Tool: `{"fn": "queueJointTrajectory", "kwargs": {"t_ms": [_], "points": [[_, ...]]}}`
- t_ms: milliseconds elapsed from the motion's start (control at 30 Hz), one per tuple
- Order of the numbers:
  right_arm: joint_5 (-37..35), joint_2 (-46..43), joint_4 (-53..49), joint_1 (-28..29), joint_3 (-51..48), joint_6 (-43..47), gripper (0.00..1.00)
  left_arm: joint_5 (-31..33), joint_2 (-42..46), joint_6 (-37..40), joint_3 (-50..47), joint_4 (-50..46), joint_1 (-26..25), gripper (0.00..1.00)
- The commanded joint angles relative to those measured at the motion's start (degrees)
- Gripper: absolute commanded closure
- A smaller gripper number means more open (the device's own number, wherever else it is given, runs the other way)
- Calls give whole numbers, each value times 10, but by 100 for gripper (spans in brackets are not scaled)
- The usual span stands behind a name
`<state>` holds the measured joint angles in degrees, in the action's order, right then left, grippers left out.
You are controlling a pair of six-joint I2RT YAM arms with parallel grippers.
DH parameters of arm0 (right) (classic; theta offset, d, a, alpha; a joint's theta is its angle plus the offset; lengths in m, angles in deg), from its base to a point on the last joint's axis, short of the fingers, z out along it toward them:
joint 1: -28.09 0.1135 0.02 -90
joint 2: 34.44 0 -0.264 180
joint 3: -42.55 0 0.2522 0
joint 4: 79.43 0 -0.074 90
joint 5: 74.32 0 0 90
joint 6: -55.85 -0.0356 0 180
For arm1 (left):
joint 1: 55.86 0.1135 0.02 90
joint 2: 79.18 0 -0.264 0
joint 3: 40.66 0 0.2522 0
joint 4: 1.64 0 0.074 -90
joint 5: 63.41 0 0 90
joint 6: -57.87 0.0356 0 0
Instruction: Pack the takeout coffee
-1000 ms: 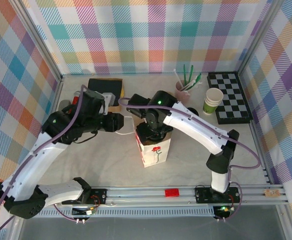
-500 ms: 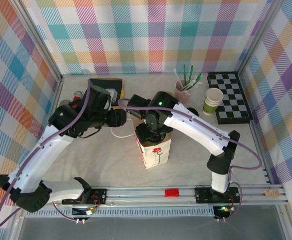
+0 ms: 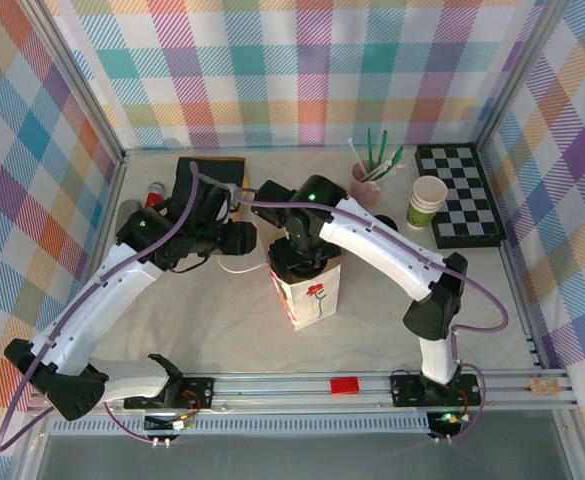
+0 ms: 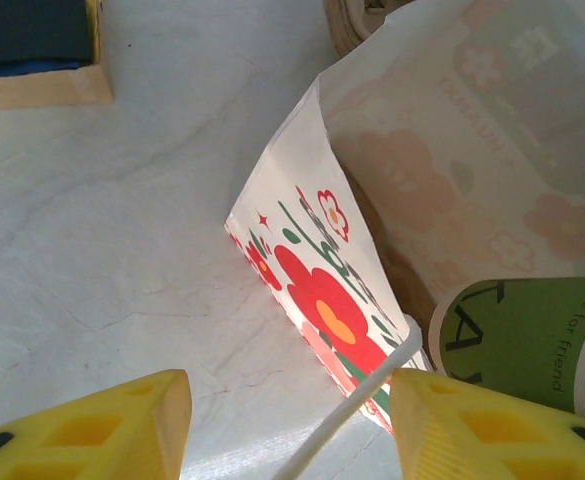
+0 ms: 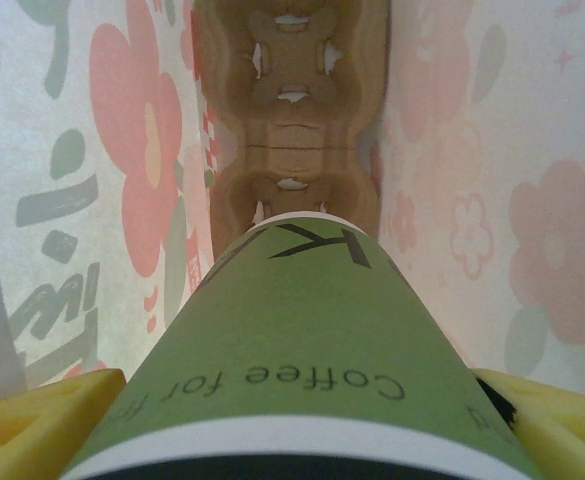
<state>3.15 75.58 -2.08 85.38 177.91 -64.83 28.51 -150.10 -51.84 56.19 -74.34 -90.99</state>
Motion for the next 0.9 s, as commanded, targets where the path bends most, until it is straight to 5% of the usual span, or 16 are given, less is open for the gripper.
{"fn": "queueJointTrajectory", "kwargs": {"t_ms": [0,867], "points": [[13,15,3,-5,11,11,49,-18,14,7,-14,22,5,46],[35,51,34,-40,-6,30,50,-62,33,-13,-46,61,5,66]]}}
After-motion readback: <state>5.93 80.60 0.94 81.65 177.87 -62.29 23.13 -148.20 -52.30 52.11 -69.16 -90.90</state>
